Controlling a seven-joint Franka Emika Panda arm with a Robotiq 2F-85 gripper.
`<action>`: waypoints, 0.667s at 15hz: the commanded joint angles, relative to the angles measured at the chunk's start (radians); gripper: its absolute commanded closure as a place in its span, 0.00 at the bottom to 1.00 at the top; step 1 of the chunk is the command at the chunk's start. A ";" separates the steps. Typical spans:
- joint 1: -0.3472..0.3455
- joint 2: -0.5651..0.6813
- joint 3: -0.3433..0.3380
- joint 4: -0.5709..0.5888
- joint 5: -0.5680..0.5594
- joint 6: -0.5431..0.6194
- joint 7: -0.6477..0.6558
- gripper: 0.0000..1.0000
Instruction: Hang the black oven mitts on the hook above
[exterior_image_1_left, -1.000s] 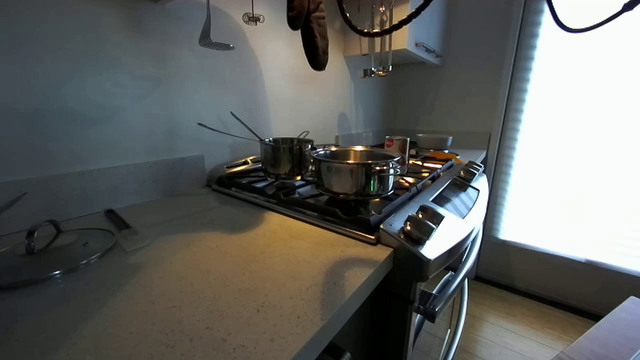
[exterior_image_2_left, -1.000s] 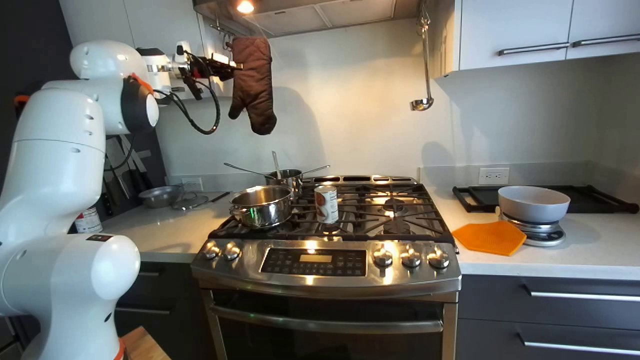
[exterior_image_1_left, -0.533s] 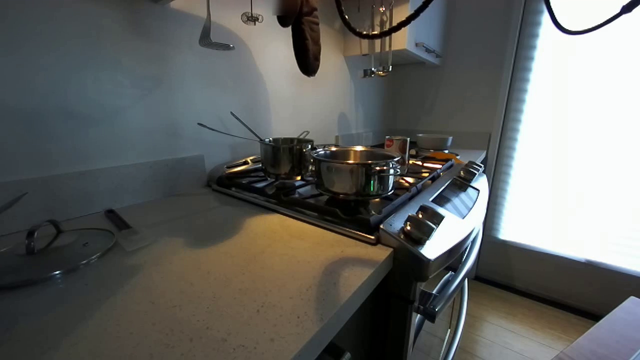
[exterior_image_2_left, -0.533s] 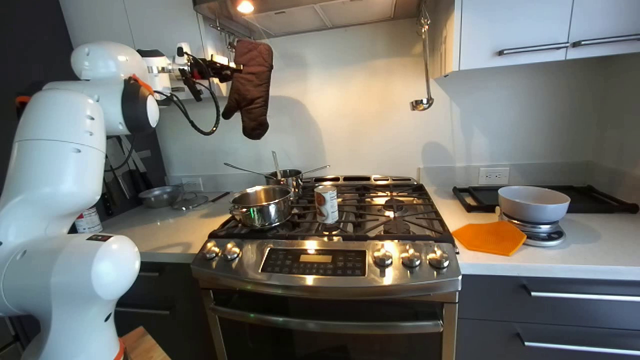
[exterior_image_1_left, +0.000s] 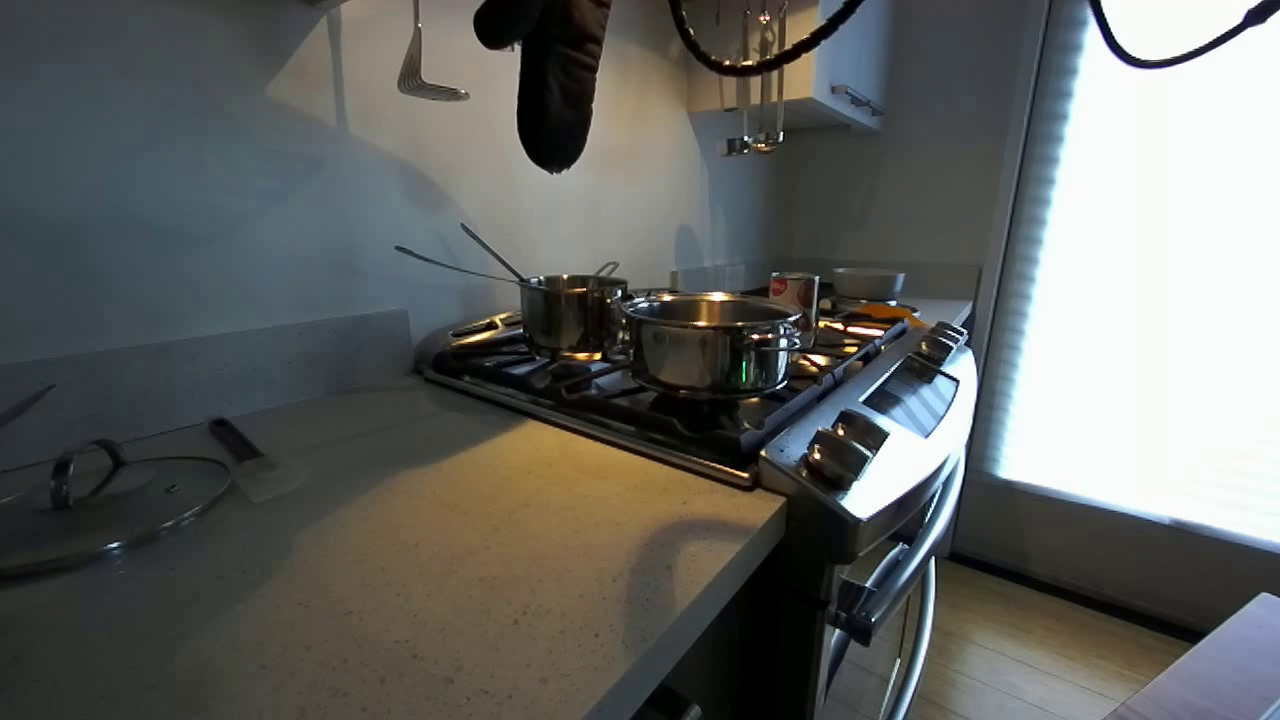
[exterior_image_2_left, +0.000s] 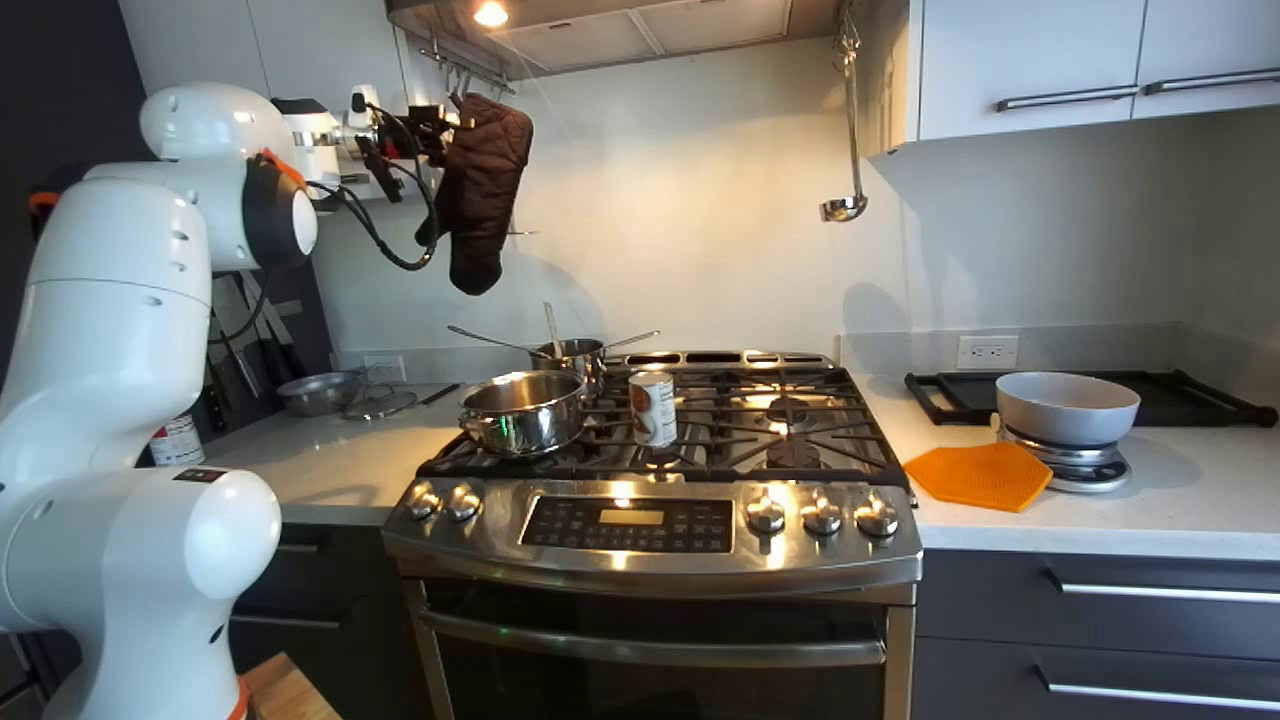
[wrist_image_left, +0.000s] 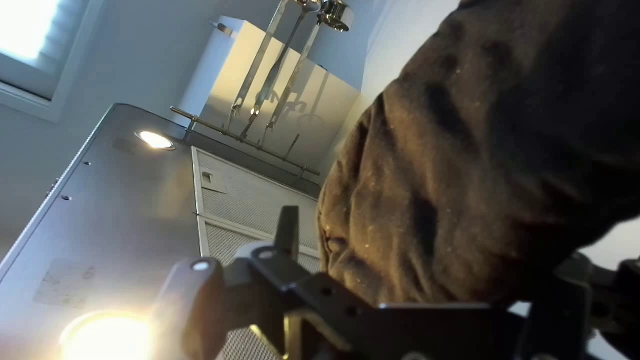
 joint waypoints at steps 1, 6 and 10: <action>0.000 -0.007 0.017 0.014 0.042 -0.020 -0.064 0.00; -0.009 -0.036 0.048 0.024 0.165 -0.047 -0.173 0.00; -0.023 -0.067 0.094 0.060 0.320 -0.041 -0.232 0.00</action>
